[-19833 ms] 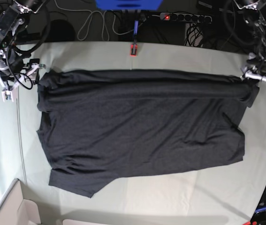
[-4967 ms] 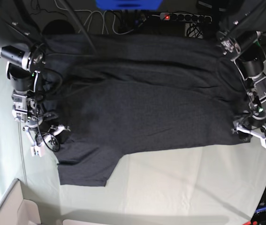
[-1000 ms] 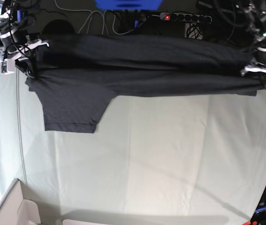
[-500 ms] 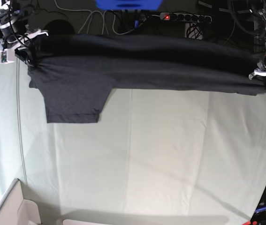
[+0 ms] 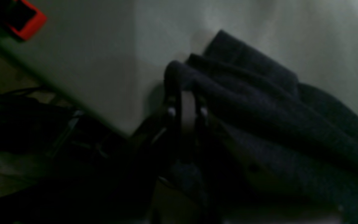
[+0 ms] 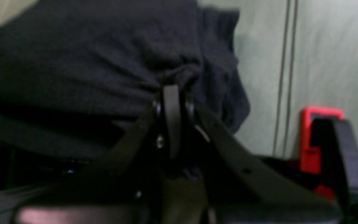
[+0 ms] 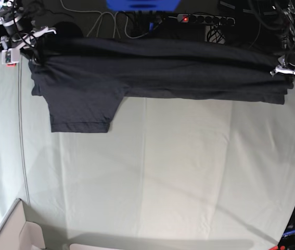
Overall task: Layout the t-shirt on the table in an organized manner, then fold the t-shirt properly
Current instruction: 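Lower the folded hem onto the shirt and release with both grippers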
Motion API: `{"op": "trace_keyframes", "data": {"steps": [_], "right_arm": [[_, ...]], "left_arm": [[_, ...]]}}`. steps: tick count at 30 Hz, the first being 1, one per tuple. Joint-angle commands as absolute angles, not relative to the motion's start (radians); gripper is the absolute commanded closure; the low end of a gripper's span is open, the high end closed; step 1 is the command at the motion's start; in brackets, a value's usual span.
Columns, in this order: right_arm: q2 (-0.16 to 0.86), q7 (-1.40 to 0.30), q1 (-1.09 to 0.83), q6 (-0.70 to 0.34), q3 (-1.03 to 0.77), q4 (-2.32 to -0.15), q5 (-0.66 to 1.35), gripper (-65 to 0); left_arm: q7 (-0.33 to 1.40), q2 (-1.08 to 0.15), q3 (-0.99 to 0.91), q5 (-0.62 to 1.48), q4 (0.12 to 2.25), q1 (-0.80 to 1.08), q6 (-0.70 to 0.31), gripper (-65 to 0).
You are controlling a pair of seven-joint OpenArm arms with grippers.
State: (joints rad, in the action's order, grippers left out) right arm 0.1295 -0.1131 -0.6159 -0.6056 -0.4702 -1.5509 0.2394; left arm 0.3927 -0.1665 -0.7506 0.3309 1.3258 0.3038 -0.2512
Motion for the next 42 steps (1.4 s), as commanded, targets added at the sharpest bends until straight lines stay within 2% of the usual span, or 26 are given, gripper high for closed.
{"op": "trace_keyframes", "data": {"steps": [1, 4, 8, 10, 12, 17, 20, 27, 31, 34, 37, 40, 42], "right_arm": [[0.140, -0.087, -0.624, -0.608, -0.476, -1.566, 0.249, 0.0], [0.140, -0.087, -0.624, -0.608, -0.476, -1.566, 0.249, 0.0], [0.145, -0.096, -0.633, -0.608, -0.475, -1.566, 0.248, -1.0], [0.147, -0.096, -0.639, -0.638, -0.475, -1.567, 0.248, -7.3], [0.147, -0.096, -0.639, -0.688, -0.476, -1.567, 0.248, -13.8], [0.145, -0.096, -0.644, -0.698, -0.486, -1.577, 0.248, -27.8], [0.142, -0.094, -0.645, -0.698, -0.530, -1.577, 0.249, -32.3], [0.128, -0.096, -0.581, -0.698, -0.630, -1.609, 0.252, -33.3], [0.131, -0.117, -0.490, -0.698, -0.572, -1.687, 0.246, -33.3], [0.151, -0.251, -0.351, -0.698, -0.504, -1.687, 0.194, -33.3], [0.150, -0.392, -0.189, -0.698, -0.458, -1.627, 0.102, -33.4], [0.150, -0.449, -0.050, -0.698, -0.427, -1.498, 0.038, -33.4], [0.151, -0.449, 0.028, -0.698, -0.418, -1.388, 0.002, -33.4]], "left_arm": [[0.375, -0.193, -0.754, 0.337, 1.339, 0.305, -0.249, -0.6], [0.375, -0.205, -0.734, 0.337, 1.339, 0.305, -0.289, -2.1], [0.377, -0.203, -0.737, 0.337, 1.339, 0.305, -0.329, -14.9], [0.377, -0.200, -0.737, 0.337, 1.339, 0.308, -0.329, -21.0], [0.377, -0.200, -0.737, 0.337, 1.339, 0.308, -0.329, -23.6], [0.377, -0.200, -0.737, 0.337, 1.339, 0.309, -0.329, -23.6], [0.377, -0.200, -0.737, 0.337, 1.339, 0.309, -0.329, -23.8], [0.390, -0.199, -0.737, 0.337, 1.339, 0.314, -0.335, -23.8], [0.447, -0.202, -0.737, 0.337, 1.339, 0.311, -0.337, -23.8], [0.453, -0.202, -0.739, 0.338, 1.342, 0.311, -0.337, -24.9], [0.455, -0.202, -0.739, 0.338, 1.345, 0.312, -0.337, -34.0], [0.455, -0.203, -0.739, 0.338, 1.345, 0.312, -0.338, -43.7], [0.455, -0.203, -0.739, 0.338, 1.346, 0.312, -0.338, -45.7]]}}
